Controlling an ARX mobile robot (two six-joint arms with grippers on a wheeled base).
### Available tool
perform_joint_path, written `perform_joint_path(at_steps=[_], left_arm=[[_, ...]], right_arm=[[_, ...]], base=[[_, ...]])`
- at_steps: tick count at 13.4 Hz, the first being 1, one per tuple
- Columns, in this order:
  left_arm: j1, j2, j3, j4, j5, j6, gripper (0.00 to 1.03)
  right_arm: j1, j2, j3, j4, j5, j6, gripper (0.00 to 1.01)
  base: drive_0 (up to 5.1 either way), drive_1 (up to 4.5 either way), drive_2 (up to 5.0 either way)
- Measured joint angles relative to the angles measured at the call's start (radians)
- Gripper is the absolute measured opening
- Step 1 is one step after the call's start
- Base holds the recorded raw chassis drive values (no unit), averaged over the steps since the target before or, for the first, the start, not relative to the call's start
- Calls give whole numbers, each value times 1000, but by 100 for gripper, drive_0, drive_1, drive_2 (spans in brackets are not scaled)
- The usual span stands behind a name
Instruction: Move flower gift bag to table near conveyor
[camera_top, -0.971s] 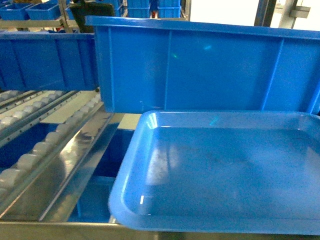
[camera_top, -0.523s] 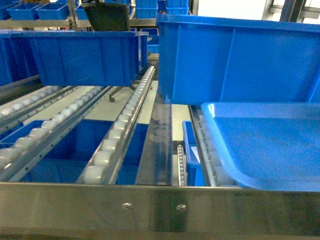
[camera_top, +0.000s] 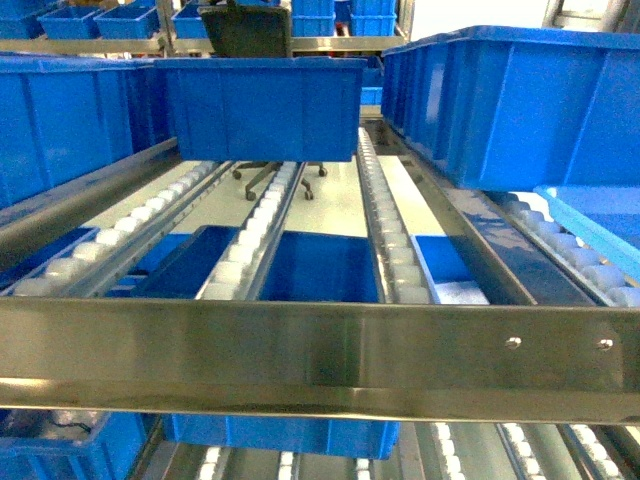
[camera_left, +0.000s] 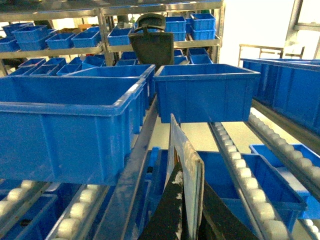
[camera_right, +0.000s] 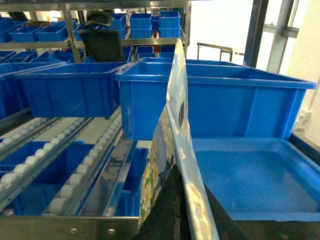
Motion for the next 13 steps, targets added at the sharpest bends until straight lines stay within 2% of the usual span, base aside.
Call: perform_joint_path(at_steps=[13], left_arm=[[0,0,0,0,0,0,2]], right_arm=[[0,-1,0,-1,0,0,2]], base=[[-463,74,391]])
